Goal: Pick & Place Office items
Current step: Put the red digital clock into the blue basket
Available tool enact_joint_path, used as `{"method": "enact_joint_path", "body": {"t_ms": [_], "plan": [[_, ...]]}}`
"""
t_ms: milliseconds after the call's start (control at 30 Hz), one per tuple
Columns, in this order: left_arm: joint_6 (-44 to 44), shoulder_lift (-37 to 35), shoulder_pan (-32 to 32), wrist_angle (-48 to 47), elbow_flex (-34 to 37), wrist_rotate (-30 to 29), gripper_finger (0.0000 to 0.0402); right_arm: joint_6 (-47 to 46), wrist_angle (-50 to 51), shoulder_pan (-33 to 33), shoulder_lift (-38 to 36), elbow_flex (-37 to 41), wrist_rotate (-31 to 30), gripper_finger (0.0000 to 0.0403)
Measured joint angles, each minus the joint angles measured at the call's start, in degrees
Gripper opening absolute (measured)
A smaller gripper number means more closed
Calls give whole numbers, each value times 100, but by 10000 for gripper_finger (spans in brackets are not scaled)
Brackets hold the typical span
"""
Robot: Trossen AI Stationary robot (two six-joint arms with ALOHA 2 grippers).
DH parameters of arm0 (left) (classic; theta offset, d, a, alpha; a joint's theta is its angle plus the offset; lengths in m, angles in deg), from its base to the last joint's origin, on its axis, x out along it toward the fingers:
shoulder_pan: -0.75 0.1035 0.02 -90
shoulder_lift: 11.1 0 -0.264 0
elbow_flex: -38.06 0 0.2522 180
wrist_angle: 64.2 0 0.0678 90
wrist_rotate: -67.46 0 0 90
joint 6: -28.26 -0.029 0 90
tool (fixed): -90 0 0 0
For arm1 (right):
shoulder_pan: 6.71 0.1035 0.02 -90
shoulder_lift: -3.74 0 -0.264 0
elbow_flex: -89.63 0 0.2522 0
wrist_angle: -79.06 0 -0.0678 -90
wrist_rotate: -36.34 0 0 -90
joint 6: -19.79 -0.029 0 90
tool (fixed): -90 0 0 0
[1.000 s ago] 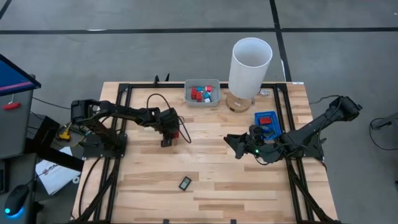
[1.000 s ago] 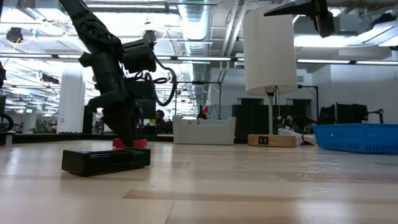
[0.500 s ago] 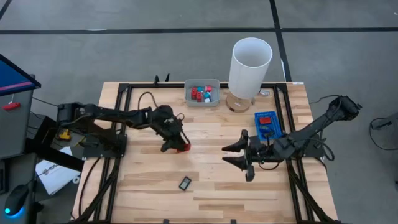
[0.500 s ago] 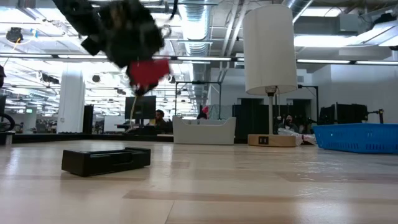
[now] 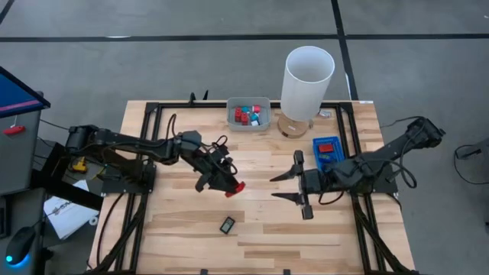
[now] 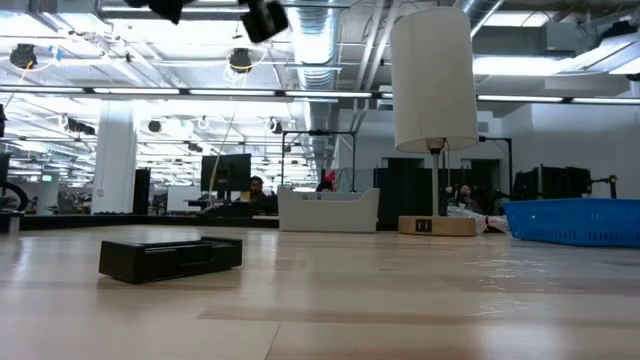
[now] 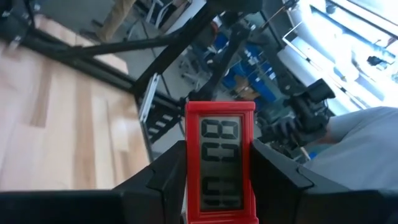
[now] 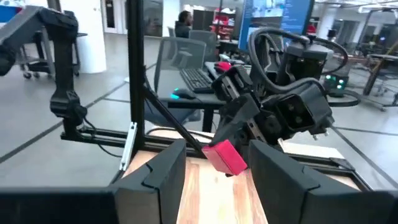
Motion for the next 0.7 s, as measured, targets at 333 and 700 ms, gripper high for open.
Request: {"method": "enact_joint_path", "body": {"t_ms": [333, 700], "plan": [[138, 0, -195, -11, -302, -352, 147, 416, 165, -487, 1073, -724, 1053, 168], [324, -4, -576, -31, -311, -468, 147, 765, 562, -791, 2081, -2119, 1002, 168]]}}
